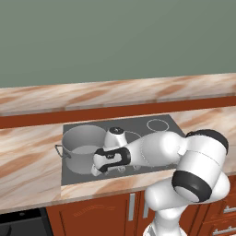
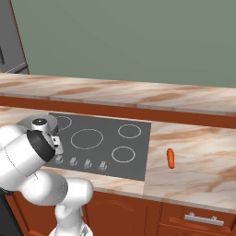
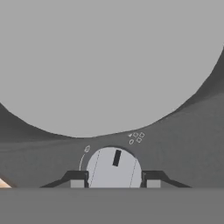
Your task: Turn on the burner for the pot on the stove. Wait thirty seconds for the pot to heat up. Then add the carrot to the pot.
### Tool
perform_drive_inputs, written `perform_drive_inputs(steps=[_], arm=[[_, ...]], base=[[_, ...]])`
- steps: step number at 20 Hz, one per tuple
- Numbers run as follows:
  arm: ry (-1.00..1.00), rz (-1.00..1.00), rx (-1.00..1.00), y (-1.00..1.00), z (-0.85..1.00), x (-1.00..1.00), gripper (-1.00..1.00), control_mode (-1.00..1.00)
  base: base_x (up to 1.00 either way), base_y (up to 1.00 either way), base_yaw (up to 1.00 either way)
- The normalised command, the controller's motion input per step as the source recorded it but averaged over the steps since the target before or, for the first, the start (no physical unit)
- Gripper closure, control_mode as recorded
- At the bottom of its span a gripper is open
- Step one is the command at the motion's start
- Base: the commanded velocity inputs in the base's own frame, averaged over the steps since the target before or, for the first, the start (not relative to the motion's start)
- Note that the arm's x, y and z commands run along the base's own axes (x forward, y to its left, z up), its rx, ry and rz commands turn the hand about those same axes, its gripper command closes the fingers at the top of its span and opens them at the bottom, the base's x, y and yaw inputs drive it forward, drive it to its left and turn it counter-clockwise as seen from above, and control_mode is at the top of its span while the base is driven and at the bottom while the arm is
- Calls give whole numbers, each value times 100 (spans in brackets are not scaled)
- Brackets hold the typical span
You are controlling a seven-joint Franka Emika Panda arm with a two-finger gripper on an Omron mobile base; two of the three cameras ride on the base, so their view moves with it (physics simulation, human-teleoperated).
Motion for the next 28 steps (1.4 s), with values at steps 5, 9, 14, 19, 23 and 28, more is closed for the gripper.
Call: perform_drive_inputs(steps=[5,9,14,19,23,28], arm=[[9,10,0,0,-3,0,100,-100],[3,10,0,0,-11,0,100,-100],[0,9,0,0,-14,0,100,-100],[1,9,0,0,-13,0,100,-100],[1,9,0,0,-11,0,100,-100],[1,8,0,0,-6,-1,100,-100]], base=[[0,0,0],[0,0,0],[0,0,0],[0,0,0],[0,0,0],[0,0,0]])
